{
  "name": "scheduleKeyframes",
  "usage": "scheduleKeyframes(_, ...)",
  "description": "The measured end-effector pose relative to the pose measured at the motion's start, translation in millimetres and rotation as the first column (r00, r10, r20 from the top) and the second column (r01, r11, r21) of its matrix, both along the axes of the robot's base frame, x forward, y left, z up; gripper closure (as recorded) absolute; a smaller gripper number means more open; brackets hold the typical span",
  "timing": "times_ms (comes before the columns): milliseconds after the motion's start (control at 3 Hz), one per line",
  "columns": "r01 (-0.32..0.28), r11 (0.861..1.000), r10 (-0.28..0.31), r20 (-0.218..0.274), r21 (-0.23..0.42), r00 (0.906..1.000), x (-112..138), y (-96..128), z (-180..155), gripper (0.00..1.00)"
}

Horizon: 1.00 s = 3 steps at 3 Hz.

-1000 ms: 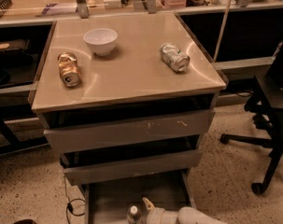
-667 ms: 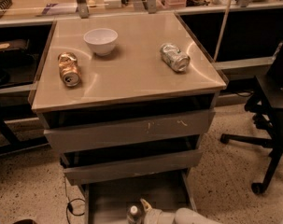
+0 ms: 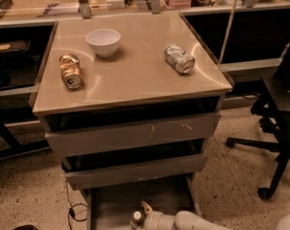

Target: Pick blue plastic bottle from bottom drawer and place on counter

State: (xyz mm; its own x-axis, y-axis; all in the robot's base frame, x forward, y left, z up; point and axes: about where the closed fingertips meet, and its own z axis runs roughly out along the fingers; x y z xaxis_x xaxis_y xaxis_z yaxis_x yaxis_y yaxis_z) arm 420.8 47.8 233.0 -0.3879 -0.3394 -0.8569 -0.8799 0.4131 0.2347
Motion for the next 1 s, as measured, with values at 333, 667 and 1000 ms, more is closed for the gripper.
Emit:
scheduleKeyframes(333, 0.000, 1.000, 0.000, 0.000, 0.000, 1.0000, 0.3, 0.0, 0.0, 0.19)
scheduleKeyframes(667, 0.000, 1.000, 0.000, 0.000, 0.000, 1.0000, 0.3, 0.0, 0.0, 0.42)
scheduleKeyframes(1000, 0.000, 1.000, 0.000, 0.000, 0.000, 1.0000, 0.3, 0.1, 0.0, 0.65)
